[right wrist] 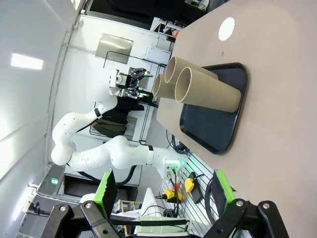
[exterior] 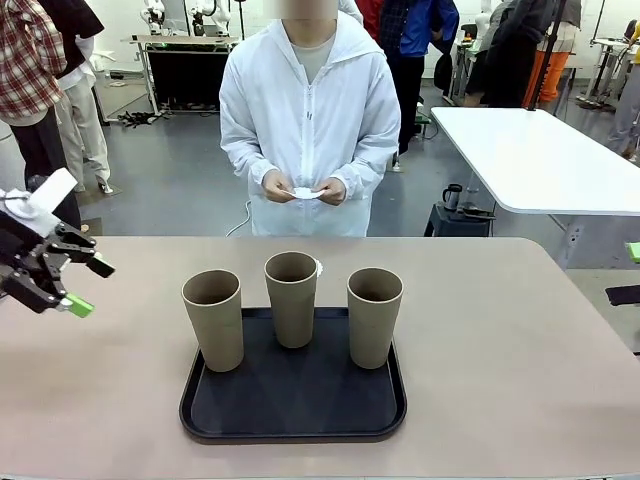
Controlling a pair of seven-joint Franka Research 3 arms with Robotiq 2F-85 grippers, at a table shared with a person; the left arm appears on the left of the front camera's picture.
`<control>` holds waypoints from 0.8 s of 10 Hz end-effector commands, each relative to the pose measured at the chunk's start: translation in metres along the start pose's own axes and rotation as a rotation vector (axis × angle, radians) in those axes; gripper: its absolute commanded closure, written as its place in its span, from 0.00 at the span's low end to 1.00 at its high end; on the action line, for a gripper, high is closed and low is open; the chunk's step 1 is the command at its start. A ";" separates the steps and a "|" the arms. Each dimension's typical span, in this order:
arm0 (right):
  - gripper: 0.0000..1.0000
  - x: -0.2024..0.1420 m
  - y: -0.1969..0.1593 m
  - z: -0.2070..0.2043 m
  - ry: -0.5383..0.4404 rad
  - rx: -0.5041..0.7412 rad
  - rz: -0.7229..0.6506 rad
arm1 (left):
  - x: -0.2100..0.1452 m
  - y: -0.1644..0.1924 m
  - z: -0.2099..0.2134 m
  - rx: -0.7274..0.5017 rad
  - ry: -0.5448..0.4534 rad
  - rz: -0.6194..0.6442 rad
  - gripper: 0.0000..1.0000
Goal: Place coasters on the table and set cups on them.
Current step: Pick up one Reusable plastic cup and place it on a coaster set by the human.
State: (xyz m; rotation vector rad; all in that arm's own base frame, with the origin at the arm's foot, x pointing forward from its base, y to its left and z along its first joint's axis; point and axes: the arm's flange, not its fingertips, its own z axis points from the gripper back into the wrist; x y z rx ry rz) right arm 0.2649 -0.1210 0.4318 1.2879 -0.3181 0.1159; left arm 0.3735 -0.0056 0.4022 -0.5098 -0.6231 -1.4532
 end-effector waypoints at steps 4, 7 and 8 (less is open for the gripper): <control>0.00 0.001 -0.001 0.002 -0.001 0.013 0.010 | -0.060 0.018 -0.040 0.145 -0.422 0.078 0.00; 0.00 0.001 -0.001 0.002 -0.001 0.013 0.010 | -0.058 0.014 -0.051 0.074 -0.514 0.103 0.00; 0.00 0.001 -0.001 0.002 -0.001 0.013 0.010 | -0.055 0.012 -0.051 0.025 -0.531 0.106 0.00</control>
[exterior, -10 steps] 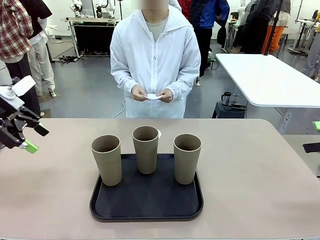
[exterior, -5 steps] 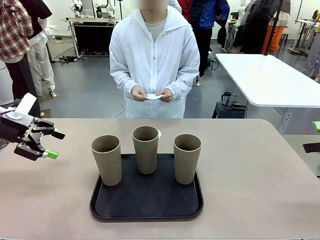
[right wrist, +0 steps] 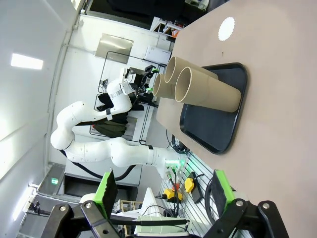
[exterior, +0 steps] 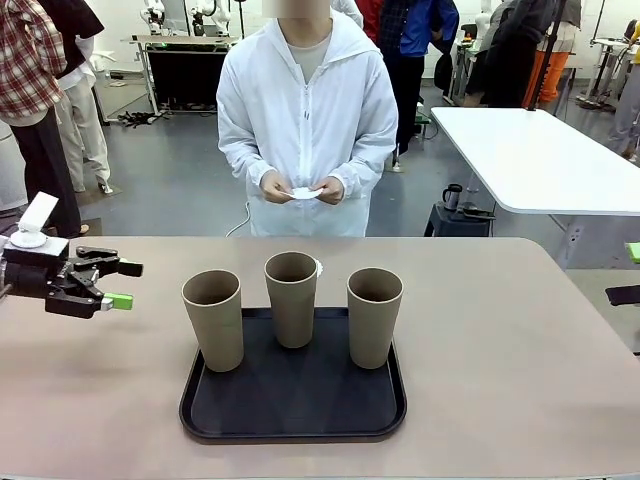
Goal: Place coasters on the table and set cups on them.
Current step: Pick up one Reusable plastic cup and place it on a coaster set by the human.
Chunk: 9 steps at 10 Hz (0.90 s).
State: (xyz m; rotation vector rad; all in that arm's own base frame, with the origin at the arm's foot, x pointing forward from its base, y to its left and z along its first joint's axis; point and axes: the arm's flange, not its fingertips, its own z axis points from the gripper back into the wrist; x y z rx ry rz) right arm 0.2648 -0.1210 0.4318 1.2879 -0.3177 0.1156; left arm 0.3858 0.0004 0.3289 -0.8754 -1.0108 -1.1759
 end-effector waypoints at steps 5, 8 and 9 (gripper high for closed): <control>0.00 0.001 -0.001 0.001 -0.002 0.013 0.010 | 0.000 0.000 0.000 0.000 0.000 0.000 0.00; 0.00 0.001 -0.001 0.001 -0.002 0.013 0.010 | -0.008 0.002 -0.012 -0.039 0.003 -0.030 0.00; 0.00 0.001 -0.001 0.001 -0.002 0.013 0.010 | -0.016 0.006 -0.028 -0.040 0.041 -0.069 0.00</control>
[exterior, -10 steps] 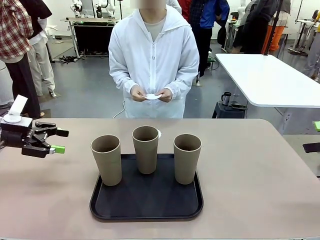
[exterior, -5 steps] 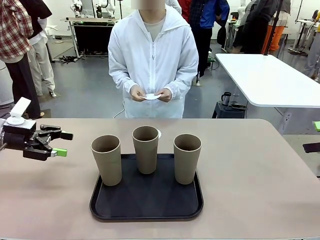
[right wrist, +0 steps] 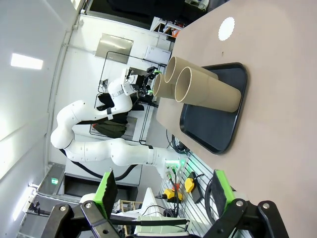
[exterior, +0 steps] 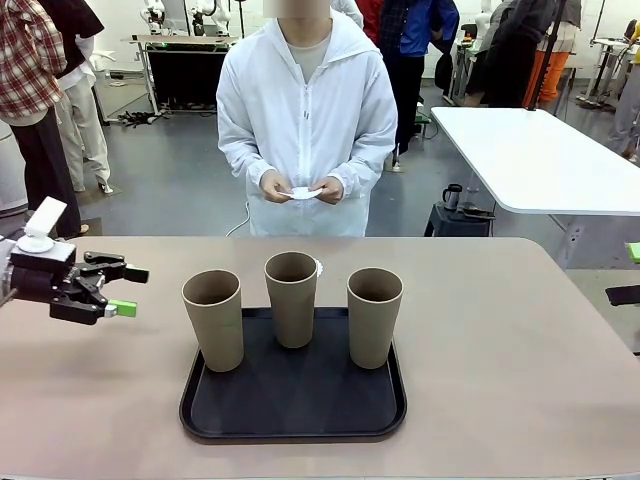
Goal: Place coasters on the table and set cups on them.
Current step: Pick up one Reusable plastic cup and place it on a coaster set by the human.
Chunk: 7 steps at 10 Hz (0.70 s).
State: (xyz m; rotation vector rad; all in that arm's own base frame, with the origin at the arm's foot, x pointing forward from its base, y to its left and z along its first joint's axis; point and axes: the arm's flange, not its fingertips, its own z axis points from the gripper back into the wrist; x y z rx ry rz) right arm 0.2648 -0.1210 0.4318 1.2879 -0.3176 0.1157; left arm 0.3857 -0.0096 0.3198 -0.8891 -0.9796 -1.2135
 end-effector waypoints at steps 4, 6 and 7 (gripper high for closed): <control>0.00 0.001 -0.001 0.002 -0.002 0.013 0.010 | -0.026 0.033 -0.036 -0.047 -0.065 -0.087 0.00; 0.00 0.001 -0.001 0.002 -0.002 0.013 0.010 | -0.027 0.034 -0.047 -0.084 -0.125 -0.086 0.00; 0.00 0.001 -0.001 0.002 -0.002 0.013 0.010 | -0.028 0.034 -0.055 -0.109 -0.137 -0.072 0.00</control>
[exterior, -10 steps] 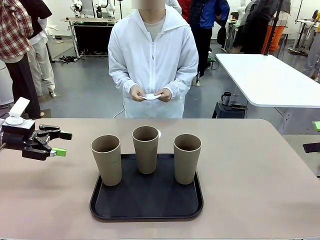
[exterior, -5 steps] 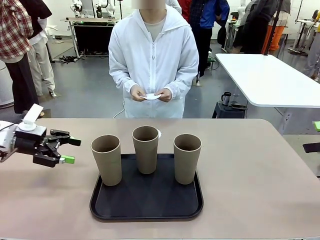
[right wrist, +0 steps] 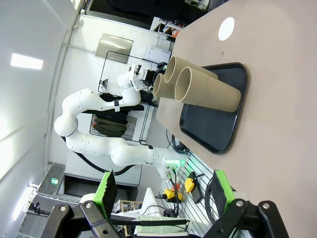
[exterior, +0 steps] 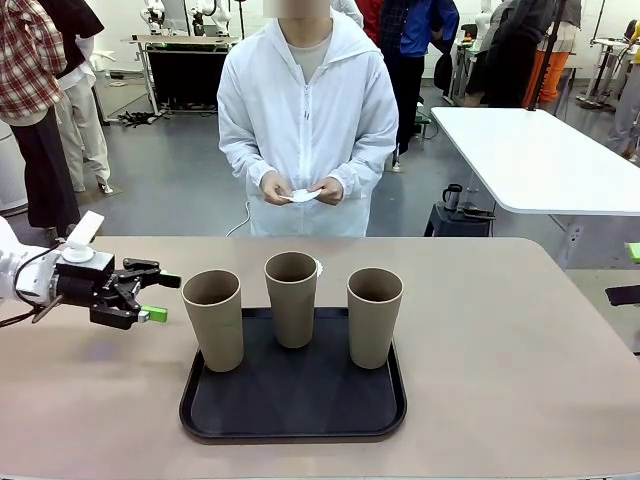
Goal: Place coasters on the table and set cups on them.
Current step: Pick up one Reusable plastic cup and place it on a coaster set by the human.
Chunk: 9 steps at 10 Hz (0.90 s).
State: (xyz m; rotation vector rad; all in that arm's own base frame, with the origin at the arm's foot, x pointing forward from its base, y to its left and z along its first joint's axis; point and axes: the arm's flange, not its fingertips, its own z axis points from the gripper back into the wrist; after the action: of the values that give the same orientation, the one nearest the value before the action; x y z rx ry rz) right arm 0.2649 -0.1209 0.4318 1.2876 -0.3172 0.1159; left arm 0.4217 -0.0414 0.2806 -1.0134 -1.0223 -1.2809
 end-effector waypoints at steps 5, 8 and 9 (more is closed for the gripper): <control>0.00 0.001 -0.001 0.002 -0.002 0.013 0.010 | -0.014 -0.008 -0.032 -0.049 -0.044 -0.024 0.00; 0.00 0.001 -0.001 0.002 -0.002 0.013 0.010 | -0.014 -0.011 -0.044 -0.054 -0.062 -0.045 0.00; 0.00 0.001 -0.001 0.002 -0.002 0.013 0.010 | -0.013 -0.011 -0.047 -0.046 -0.071 -0.059 0.00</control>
State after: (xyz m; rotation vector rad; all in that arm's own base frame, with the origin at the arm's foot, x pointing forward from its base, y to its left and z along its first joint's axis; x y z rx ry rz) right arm 0.2649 -0.1208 0.4318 1.2876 -0.3172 0.1159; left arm 0.4147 -0.0761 0.2627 -1.1070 -1.0186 -1.3114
